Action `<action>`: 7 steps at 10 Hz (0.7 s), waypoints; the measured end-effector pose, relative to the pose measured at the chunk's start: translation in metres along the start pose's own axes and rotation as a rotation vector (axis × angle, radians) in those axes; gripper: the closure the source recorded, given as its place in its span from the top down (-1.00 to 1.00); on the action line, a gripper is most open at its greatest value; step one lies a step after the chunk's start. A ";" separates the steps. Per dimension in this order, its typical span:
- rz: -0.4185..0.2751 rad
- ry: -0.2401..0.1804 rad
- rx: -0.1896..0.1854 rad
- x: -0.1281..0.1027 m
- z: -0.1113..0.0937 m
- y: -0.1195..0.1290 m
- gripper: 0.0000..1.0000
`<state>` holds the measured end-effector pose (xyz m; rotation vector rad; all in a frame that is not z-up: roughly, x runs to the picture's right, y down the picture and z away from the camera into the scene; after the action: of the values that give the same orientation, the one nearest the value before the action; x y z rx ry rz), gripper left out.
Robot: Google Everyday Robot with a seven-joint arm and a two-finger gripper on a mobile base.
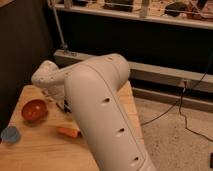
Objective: Place the eraser on the white sponge
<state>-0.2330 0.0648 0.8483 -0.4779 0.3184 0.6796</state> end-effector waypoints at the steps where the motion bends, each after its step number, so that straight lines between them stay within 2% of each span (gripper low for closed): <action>1: 0.007 -0.002 -0.001 -0.002 0.001 -0.002 -1.00; 7: 0.029 -0.012 -0.014 -0.013 0.013 -0.005 -1.00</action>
<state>-0.2376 0.0615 0.8667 -0.4834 0.3099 0.7130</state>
